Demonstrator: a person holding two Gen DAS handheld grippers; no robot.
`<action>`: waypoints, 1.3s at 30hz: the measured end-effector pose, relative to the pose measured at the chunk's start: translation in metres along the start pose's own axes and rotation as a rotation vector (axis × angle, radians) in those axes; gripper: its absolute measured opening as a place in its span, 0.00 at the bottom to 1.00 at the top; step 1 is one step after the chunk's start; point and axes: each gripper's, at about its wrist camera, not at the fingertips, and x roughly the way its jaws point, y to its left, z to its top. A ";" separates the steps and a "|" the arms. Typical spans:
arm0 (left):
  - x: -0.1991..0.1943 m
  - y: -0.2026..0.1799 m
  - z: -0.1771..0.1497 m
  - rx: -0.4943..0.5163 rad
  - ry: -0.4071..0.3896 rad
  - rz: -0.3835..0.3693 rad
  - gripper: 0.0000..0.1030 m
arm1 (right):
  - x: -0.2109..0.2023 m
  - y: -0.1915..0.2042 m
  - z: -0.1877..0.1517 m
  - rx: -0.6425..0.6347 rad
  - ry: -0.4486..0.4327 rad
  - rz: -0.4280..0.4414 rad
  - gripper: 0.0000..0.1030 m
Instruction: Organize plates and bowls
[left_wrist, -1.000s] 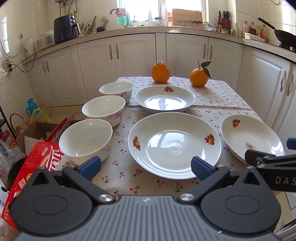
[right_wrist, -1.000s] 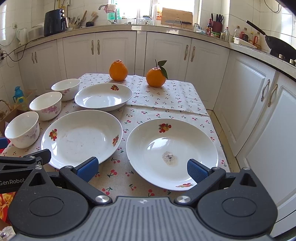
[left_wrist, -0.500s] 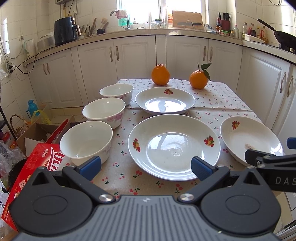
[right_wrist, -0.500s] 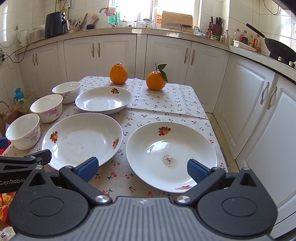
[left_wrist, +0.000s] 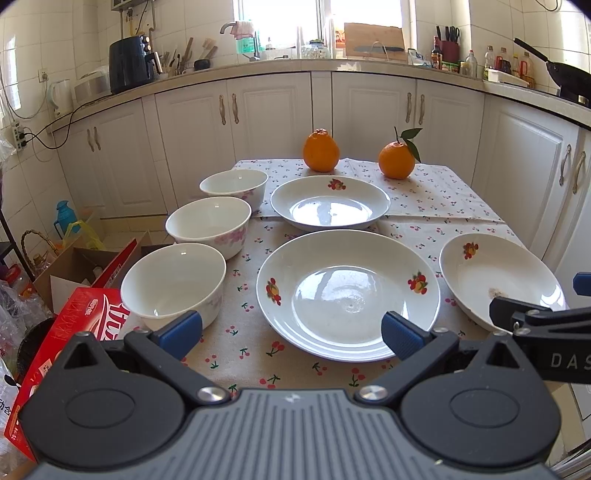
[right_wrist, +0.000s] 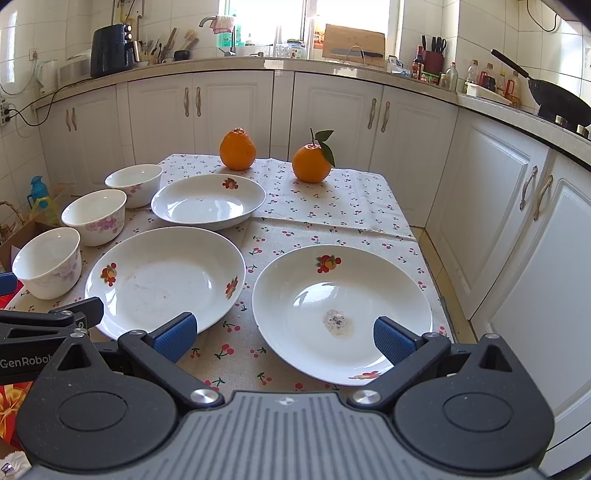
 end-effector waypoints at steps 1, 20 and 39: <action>0.000 0.000 0.000 0.001 0.000 0.000 0.99 | 0.000 0.000 0.000 0.000 0.000 0.000 1.00; 0.000 0.000 0.000 0.000 -0.002 0.000 0.99 | -0.002 0.000 0.002 -0.007 -0.009 -0.001 1.00; 0.001 -0.001 0.001 0.000 -0.007 -0.005 0.99 | -0.001 -0.002 0.002 -0.005 -0.013 0.007 1.00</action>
